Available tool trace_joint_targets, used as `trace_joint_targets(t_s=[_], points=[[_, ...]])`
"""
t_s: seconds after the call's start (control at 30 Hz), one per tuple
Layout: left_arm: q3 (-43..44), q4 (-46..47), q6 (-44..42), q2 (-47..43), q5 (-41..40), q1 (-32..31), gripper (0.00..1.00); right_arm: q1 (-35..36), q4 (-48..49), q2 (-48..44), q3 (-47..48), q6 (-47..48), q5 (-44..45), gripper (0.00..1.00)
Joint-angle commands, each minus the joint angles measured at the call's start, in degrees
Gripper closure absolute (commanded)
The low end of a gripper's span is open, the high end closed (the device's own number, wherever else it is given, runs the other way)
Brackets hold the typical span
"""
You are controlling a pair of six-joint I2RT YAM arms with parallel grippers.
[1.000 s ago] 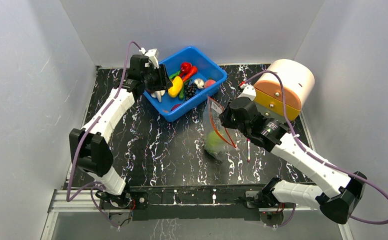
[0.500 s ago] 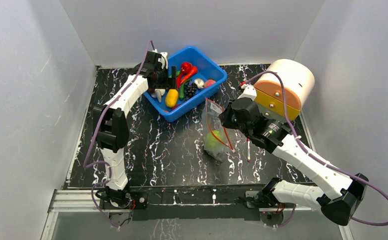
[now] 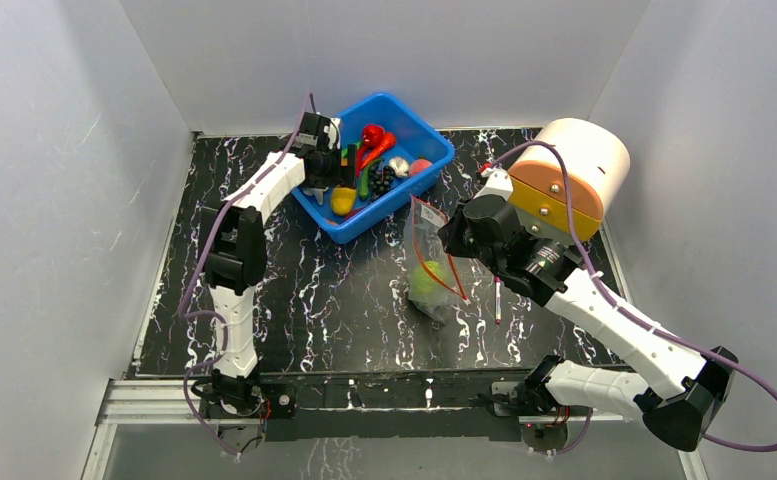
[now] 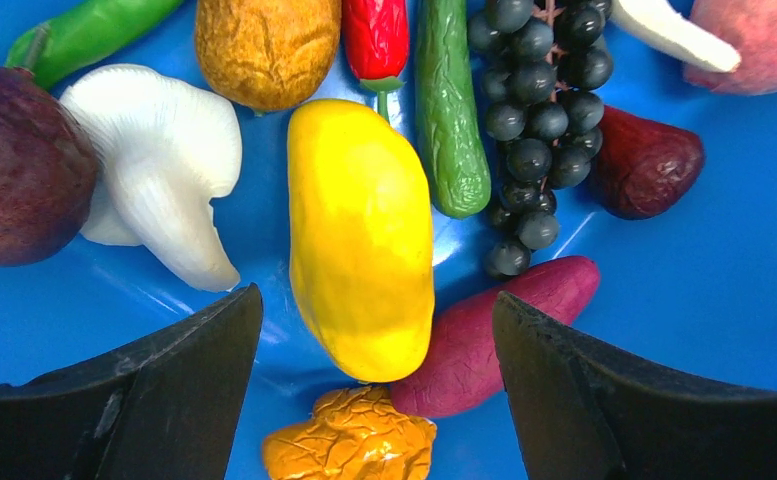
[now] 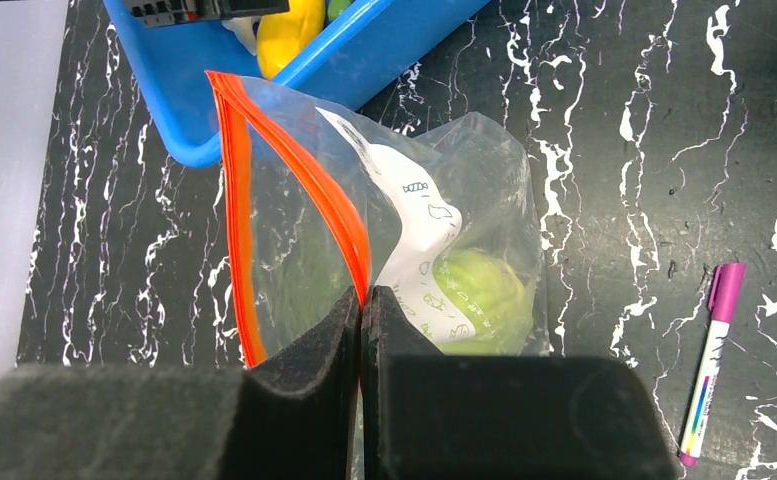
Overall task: Place the food in the zip-top bag and seal the zipper
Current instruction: Pick up the fake fruit from the bin.
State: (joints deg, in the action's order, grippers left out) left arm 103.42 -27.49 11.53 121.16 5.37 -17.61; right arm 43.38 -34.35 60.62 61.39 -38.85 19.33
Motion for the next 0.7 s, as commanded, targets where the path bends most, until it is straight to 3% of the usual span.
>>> trace_joint_targets(t_s=[0.0, 0.37, 0.67], points=[[0.5, -0.7, -1.0, 0.7, -0.1, -0.2, 0.17, -0.2, 3.9, 0.3, 2.9, 1.0, -0.5, 1.0], [3.3, -0.3, -1.9, 6.1, 2.7, -0.1, 0.25, -0.2, 4.7, -0.7, 2.0, 1.1, 0.0, 1.0], [2.5, -1.4, -0.9, 4.5, 2.2, -0.4, 0.6, -0.2, 3.9, 0.1, 3.0, 0.9, -0.2, 1.0]])
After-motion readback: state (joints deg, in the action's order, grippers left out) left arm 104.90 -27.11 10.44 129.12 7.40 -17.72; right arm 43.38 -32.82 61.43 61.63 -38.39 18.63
